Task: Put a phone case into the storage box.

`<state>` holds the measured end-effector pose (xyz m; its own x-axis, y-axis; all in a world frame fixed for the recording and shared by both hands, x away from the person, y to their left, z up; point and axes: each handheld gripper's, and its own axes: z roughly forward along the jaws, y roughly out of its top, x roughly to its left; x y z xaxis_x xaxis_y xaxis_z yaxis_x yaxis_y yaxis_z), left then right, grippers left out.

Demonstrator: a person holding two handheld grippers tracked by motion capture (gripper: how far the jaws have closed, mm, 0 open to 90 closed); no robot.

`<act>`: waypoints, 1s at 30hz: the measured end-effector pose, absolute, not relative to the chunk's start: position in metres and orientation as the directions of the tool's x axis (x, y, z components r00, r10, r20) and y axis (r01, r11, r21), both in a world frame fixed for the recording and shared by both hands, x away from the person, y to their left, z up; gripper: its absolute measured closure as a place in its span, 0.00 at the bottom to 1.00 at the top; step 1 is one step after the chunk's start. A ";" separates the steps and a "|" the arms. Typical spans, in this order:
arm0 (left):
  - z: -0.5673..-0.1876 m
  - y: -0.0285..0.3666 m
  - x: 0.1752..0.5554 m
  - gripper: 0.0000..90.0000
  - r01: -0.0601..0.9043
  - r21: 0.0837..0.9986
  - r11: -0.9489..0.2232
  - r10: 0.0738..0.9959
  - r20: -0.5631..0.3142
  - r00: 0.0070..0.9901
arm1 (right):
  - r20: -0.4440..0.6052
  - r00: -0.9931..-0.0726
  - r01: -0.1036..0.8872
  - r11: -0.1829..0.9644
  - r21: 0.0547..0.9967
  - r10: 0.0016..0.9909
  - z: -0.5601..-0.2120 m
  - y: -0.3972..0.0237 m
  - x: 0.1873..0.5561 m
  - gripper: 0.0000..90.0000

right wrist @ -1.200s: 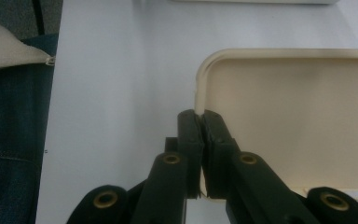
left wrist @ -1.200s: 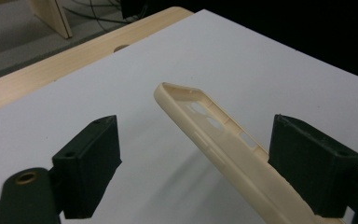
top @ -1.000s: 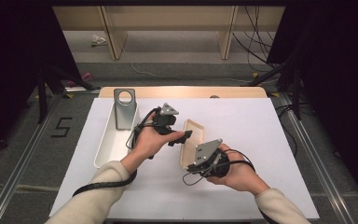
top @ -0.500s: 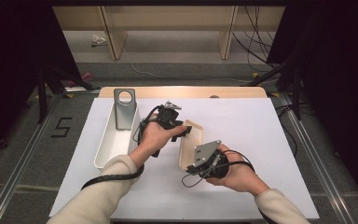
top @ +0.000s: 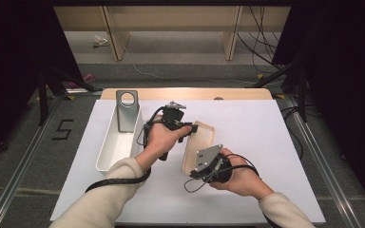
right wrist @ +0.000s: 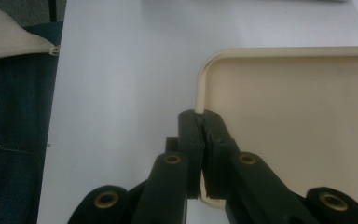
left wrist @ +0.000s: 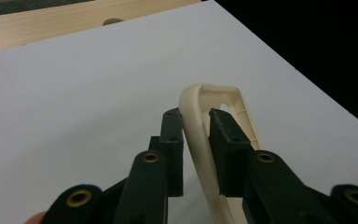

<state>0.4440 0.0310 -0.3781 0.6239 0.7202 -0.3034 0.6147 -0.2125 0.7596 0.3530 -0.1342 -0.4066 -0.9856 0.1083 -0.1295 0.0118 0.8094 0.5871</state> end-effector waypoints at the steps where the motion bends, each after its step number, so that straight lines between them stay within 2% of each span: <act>1: -0.377 0.030 0.443 0.86 0.614 0.761 -0.207 0.717 -0.309 0.625 | -0.129 -0.986 0.011 0.810 0.586 0.107 -0.407 -0.134 0.353 0.98; 9: -0.368 0.022 0.435 0.91 0.586 0.789 -0.183 0.699 -0.314 0.642 | -0.144 -0.982 0.016 0.820 0.572 0.119 -0.410 -0.134 0.354 0.98; 11: -0.365 0.021 0.432 0.91 0.562 0.805 -0.191 0.695 -0.293 0.656 | -0.152 -0.979 0.021 0.811 0.585 0.136 -0.410 -0.135 0.355 0.95; 13: -0.363 0.019 0.430 0.92 0.514 0.827 -0.229 0.706 -0.223 0.672 | -0.163 -0.974 0.031 0.802 0.597 0.159 -0.409 -0.136 0.356 0.83; 15: -0.363 0.021 0.430 0.92 0.495 0.841 -0.220 0.704 -0.214 0.677 | -0.178 -0.966 0.039 0.787 0.616 0.188 -0.408 -0.139 0.357 0.74; 17: -0.362 0.023 0.430 0.92 0.446 0.864 -0.234 0.706 -0.164 0.688 | -0.187 -0.957 0.053 0.771 0.635 0.220 -0.406 -0.142 0.358 0.63; 21: -0.363 0.029 0.428 0.92 0.390 0.891 -0.234 0.712 -0.116 0.692 | -0.178 -0.936 0.108 0.726 0.679 0.305 -0.402 -0.149 0.360 0.49; 30: -0.361 0.046 0.424 0.92 0.291 0.927 -0.236 0.727 -0.030 0.686 | -0.149 -0.877 0.203 0.633 0.747 0.457 -0.401 -0.170 0.368 0.28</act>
<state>0.4245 0.0460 -0.3614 0.6864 0.7266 -0.0303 0.2911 -0.2364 0.9270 0.3679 -0.1697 -0.4006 -0.8769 0.4570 -0.1492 0.2026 0.6327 0.7474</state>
